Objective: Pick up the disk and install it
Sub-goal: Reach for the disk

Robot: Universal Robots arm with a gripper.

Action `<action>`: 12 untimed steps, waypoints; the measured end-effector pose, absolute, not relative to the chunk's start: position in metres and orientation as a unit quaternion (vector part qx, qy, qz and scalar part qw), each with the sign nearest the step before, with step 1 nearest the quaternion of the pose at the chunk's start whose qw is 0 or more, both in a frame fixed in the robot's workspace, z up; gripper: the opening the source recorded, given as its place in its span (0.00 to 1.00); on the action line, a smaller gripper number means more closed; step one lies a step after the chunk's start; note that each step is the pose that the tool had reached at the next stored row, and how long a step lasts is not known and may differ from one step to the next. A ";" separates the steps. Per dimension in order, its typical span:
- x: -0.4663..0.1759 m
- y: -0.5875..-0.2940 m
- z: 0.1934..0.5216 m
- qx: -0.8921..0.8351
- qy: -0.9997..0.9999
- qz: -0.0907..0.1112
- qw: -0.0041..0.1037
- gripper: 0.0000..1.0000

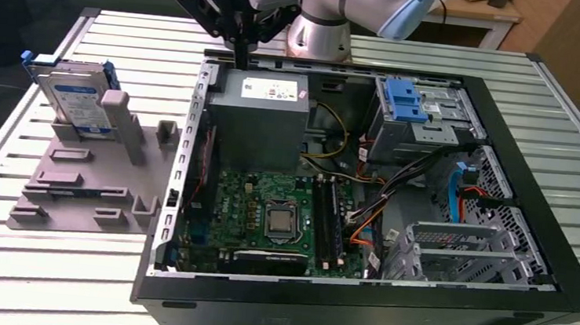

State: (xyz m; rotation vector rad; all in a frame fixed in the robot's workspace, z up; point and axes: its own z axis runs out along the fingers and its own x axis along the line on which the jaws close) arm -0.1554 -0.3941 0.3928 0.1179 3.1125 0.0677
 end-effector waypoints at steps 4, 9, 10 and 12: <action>-0.157 -0.394 0.393 0.038 0.999 0.022 0.013 0.11; -0.159 -0.394 0.392 0.038 0.999 0.022 0.013 0.11; -0.159 -0.394 0.392 0.038 0.999 0.022 0.013 0.11; -0.160 -0.394 0.392 0.038 0.999 0.022 0.013 0.11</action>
